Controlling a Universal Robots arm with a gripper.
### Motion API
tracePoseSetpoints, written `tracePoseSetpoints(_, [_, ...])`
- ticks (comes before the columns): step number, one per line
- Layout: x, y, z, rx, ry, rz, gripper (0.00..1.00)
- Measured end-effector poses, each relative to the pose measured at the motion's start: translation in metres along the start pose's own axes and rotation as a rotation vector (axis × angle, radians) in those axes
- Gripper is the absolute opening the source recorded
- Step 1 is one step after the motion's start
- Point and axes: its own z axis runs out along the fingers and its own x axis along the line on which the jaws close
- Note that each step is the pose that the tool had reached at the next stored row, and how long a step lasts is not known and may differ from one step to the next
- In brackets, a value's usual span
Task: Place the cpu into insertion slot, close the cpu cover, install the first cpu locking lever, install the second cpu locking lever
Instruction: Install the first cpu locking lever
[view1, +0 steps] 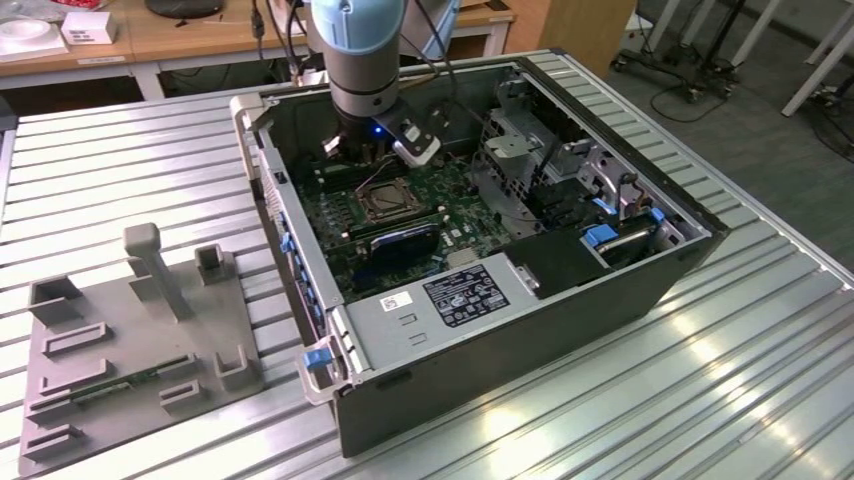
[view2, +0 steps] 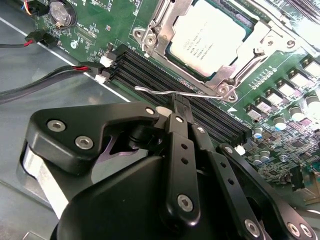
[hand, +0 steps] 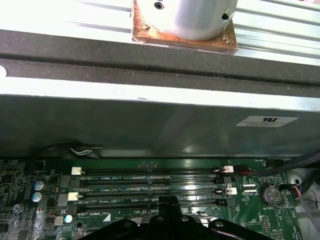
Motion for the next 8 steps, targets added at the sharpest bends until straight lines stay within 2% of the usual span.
tracePoseSetpoints(8, [0.0001,-0.0011,0.0005,-0.0001,-0.0003,0.0,0.11])
